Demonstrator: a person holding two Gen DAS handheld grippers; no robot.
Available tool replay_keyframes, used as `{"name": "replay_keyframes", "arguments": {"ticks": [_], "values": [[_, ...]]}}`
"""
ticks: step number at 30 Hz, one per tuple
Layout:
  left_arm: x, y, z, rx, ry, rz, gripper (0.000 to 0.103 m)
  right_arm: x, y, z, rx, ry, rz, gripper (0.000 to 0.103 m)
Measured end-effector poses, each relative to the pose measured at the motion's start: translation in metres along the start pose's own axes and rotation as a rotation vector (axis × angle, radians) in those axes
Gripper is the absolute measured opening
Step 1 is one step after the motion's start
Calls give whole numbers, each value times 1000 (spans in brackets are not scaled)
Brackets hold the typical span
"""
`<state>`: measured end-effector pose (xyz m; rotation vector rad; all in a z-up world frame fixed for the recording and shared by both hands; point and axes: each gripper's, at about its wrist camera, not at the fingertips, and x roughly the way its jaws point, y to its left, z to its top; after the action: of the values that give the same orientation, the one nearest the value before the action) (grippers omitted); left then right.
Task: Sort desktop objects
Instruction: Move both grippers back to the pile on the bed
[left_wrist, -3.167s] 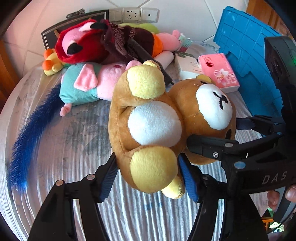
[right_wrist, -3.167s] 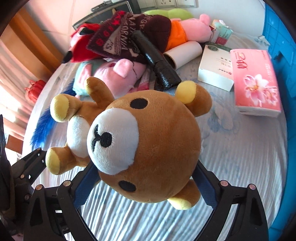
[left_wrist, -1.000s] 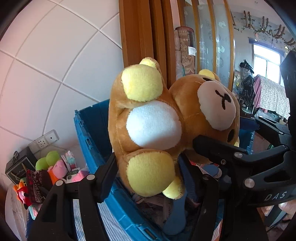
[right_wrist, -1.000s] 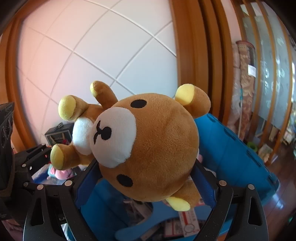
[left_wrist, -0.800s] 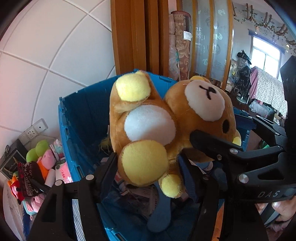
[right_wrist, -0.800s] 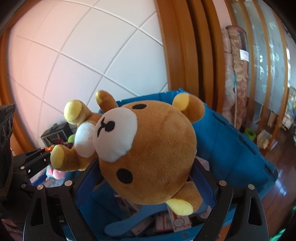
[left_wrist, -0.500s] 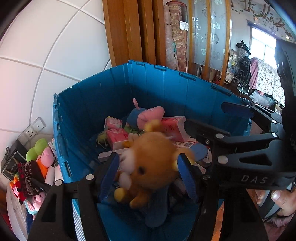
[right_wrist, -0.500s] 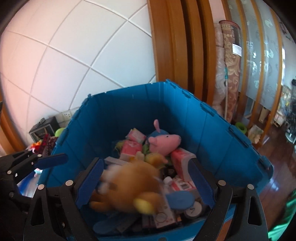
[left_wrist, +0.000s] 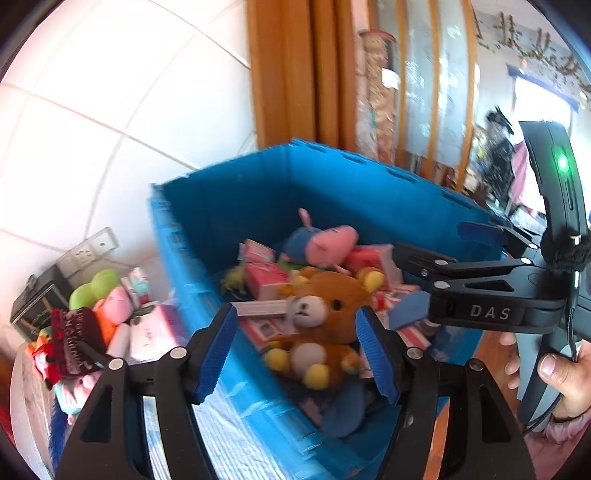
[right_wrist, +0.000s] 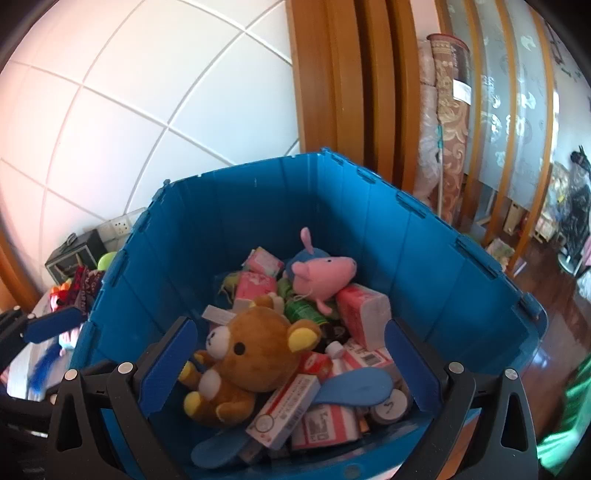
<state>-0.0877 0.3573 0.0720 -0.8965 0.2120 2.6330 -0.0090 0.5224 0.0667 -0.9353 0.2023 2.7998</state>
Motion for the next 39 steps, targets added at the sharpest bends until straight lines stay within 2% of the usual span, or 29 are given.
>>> {"name": "replay_keyframes", "arguments": {"ticks": [4,9,17,20,24,29,34,39], "values": [[-20,41,-13,-72,-44,3,66,-10,28,4,-36,-43,36,103],[-42,102,-39,-164,-72,90,66,-32,81,8,-103,-145,128,103],[-60,208,-103,-321,-15,264,66,-36,182,4,-248,-196,265,103],[-66,245,-131,-400,10,296,66,-30,216,-2,-290,-200,302,103],[-68,289,-167,-484,45,356,66,-9,259,-13,-336,-162,353,103],[-56,326,-203,-546,103,411,66,31,293,-29,-354,-78,367,103],[-29,350,-221,-601,161,406,66,82,313,-45,-359,26,358,103],[12,364,-221,-595,201,380,66,135,318,-54,-341,122,337,103]]}}
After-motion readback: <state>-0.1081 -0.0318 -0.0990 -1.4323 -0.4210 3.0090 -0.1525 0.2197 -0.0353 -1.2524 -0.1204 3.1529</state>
